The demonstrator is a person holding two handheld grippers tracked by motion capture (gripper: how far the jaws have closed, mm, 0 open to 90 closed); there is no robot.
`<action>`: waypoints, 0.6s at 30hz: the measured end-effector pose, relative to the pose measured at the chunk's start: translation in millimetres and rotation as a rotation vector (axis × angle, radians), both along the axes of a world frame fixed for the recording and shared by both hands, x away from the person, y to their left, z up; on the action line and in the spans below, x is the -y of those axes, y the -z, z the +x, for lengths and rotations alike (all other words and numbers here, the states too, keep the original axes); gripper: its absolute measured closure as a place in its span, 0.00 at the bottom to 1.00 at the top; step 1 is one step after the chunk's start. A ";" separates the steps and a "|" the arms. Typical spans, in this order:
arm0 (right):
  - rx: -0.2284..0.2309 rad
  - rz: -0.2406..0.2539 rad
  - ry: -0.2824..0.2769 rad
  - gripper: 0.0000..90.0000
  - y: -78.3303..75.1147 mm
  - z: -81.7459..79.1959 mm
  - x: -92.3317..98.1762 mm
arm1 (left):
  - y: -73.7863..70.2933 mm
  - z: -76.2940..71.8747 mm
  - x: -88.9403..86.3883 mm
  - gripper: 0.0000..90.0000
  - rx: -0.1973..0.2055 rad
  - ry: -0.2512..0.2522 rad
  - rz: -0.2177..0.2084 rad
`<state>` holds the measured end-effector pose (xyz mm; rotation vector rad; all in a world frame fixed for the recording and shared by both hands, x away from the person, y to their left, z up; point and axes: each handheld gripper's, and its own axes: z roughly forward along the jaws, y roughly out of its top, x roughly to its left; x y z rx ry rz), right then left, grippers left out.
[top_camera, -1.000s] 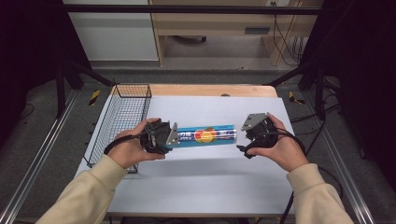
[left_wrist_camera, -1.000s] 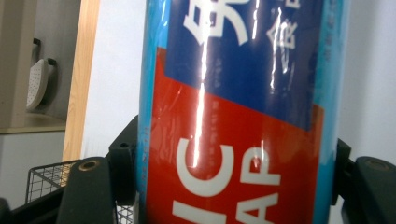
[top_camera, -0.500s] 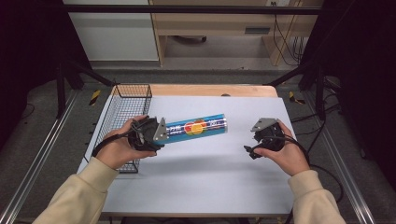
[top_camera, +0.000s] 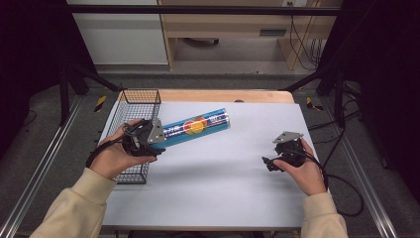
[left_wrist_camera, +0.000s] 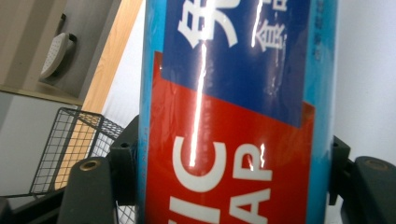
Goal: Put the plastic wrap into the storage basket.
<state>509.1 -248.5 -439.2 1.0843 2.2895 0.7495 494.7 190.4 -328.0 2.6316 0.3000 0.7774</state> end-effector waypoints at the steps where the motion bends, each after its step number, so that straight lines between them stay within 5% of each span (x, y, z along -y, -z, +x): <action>1: 0.000 0.000 0.000 0.06 0.0 0.0 0.0 | 0.0 0.0 0.0 0.34 0.000 0.000 0.000; 15: -0.008 0.001 0.039 0.06 6.1 -2.7 0.4 | -1.7 -7.2 -15.1 0.35 -0.020 -0.050 -0.019; 18: -0.008 0.002 0.052 0.06 6.0 -3.3 1.0 | -2.6 -11.7 -21.3 0.35 -0.028 -0.095 -0.037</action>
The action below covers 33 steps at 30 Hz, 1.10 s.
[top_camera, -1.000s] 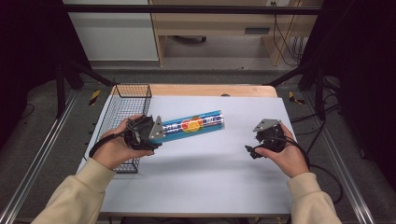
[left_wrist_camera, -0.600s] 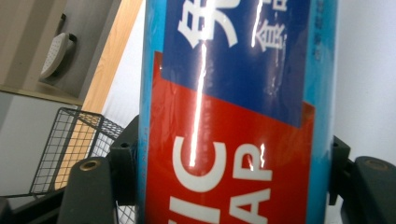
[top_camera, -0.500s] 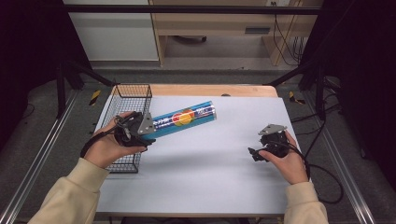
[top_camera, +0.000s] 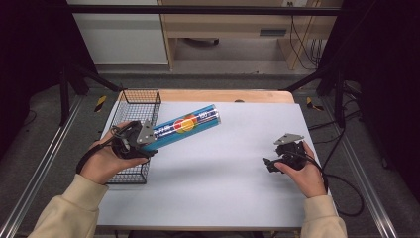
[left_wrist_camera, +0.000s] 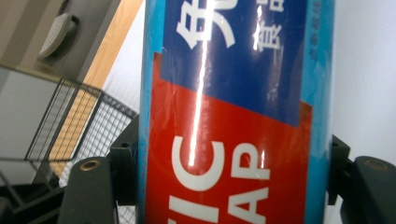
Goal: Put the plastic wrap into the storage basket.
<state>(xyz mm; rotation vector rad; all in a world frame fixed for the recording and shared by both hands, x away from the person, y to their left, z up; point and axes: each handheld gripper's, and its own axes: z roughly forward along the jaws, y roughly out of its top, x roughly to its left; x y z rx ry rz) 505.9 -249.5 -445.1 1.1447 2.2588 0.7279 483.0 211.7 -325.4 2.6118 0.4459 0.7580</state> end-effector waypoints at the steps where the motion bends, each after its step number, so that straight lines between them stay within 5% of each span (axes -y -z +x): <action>1: 0.001 -0.001 -0.002 0.06 -0.4 -0.5 -0.1 | -0.5 -1.6 -1.7 0.35 -0.004 -0.020 -0.007; 14: 0.012 0.017 0.027 0.06 -3.8 -5.0 6.0 | -6.9 -17.2 -17.8 0.35 -0.019 -0.242 -0.090; 33: 0.021 0.016 0.058 0.06 0.0 -4.0 7.0 | -9.0 -22.7 -31.1 0.35 -0.046 -0.351 -0.116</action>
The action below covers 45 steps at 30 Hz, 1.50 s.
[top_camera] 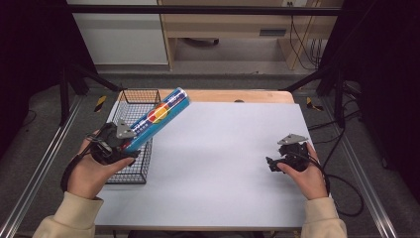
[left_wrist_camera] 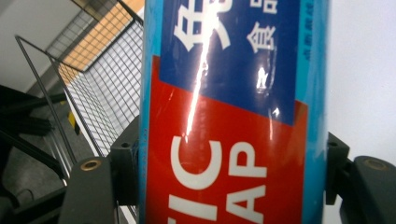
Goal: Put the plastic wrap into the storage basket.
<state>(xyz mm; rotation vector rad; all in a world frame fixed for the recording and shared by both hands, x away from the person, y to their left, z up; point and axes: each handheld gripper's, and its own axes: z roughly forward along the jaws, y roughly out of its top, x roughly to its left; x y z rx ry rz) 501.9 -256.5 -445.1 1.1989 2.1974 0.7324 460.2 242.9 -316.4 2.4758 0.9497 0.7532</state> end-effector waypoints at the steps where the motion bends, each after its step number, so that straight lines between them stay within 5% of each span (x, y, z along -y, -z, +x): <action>1: 0.001 0.004 0.004 0.06 0.2 0.0 -0.1 | 0.6 -0.2 -1.1 0.35 -0.008 -0.005 -0.007; 13: 0.006 0.004 0.007 0.06 0.0 0.4 -0.6 | 8.3 -1.5 -10.7 0.35 -0.057 -0.113 0.010; 27: 0.008 0.025 0.002 0.06 -2.4 0.0 -3.1 | 11.5 1.9 -14.9 0.35 -0.087 -0.159 0.024; 45: 0.010 0.044 -0.058 0.07 1.7 11.9 -20.2 | 27.0 38.1 -17.6 0.35 -0.174 -0.364 -0.021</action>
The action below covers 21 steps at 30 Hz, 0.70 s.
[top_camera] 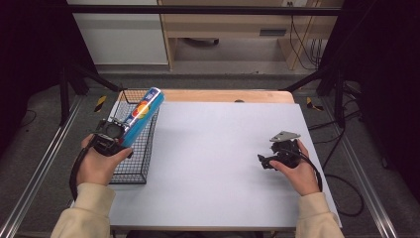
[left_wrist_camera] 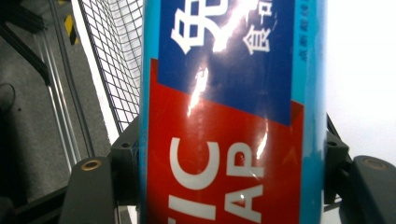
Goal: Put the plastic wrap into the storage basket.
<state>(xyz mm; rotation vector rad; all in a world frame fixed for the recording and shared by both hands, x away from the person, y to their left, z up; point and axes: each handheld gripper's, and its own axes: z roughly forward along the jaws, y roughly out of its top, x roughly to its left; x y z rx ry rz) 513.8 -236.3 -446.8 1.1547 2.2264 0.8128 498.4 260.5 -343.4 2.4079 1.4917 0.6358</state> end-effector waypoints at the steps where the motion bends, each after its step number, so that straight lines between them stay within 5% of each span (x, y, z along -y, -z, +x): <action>1: 0.001 0.000 -0.001 0.07 0.2 0.4 0.0 | -0.2 1.4 -0.8 0.35 -0.005 -0.003 -0.003; 10: 0.004 0.000 0.016 0.07 -1.2 -1.9 2.2 | 0.4 8.6 -9.7 0.35 -0.028 -0.053 -0.021; 21: -0.001 -0.004 0.016 0.07 -0.8 -2.3 2.0 | 6.2 7.8 -8.9 0.35 -0.049 -0.076 0.026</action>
